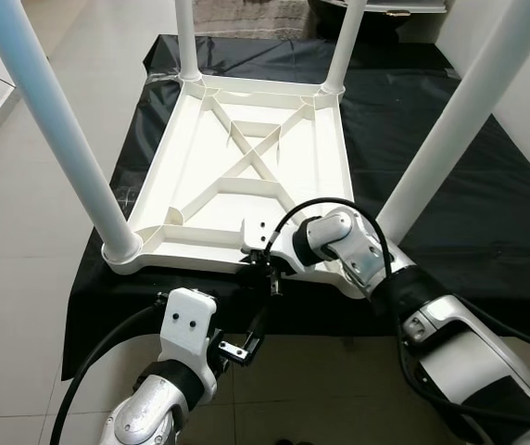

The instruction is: Building children table

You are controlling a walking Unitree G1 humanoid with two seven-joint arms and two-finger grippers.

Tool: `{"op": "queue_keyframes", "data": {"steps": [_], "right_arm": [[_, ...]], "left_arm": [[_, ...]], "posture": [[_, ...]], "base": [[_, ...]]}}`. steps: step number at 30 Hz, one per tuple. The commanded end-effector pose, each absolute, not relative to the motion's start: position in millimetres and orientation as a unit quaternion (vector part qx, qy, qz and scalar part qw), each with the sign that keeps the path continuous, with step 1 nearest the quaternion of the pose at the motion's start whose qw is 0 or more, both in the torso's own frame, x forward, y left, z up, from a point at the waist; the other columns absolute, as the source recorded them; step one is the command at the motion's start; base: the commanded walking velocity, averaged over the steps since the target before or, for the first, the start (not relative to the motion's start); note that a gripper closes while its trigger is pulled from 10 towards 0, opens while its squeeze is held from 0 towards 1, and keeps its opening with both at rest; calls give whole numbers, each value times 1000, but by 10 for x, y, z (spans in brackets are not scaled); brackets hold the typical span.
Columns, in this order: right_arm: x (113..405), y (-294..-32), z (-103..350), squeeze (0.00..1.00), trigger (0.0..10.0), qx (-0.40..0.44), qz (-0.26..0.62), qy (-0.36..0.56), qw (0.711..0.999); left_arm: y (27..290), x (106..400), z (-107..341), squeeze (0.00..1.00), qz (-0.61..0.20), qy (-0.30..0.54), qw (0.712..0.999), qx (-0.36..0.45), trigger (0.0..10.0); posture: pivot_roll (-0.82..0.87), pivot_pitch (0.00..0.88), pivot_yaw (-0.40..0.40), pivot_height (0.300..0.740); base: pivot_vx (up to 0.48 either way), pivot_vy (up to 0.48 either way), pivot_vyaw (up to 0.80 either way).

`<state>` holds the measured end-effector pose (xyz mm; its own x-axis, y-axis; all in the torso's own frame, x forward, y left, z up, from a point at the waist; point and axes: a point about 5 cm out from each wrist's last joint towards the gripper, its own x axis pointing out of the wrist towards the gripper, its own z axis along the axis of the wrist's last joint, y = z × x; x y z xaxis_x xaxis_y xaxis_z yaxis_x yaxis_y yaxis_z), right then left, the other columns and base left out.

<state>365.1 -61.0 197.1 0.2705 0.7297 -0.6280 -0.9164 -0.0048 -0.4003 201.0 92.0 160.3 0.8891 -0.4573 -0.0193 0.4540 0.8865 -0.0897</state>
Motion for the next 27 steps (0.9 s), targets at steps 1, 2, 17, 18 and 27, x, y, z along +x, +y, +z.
{"op": "queue_keyframes", "data": {"steps": [1, 2, 17, 18, 27], "right_arm": [[3659, -503, 2085, 0, 10000, -412, 589, 74, 691], [3659, -503, 2085, 0, 10000, -412, 589, 74, 691], [3669, -727, 2388, 0, 10000, -344, 596, 16, 725], [3655, -779, 2444, 0, 10000, -318, 596, 5, 738], [3569, -1028, 2553, 0, 10000, -213, 531, -74, 817]], "left_arm": [[898, 1993, 1560, 0, -236, 29, 970, -48, 10000], [898, 1993, 1560, 0, -236, 29, 970, -48, 10000], [911, 2041, 1520, 0, -234, 31, 971, -47, 10000], [911, 2054, 1508, 0, -234, 32, 971, -47, 10000], [954, 2142, 1432, 0, -229, 33, 972, -40, 10000]], "posture": [[154, 202, -73, 740], [154, 202, -73, 740], [154, 172, -71, 740], [154, 160, -72, 740], [151, 110, -59, 740]], "base": [[0, 0, 0], [0, 0, 0], [0, 0, 0], [0, 0, 0], [0, 0, 0]]}}
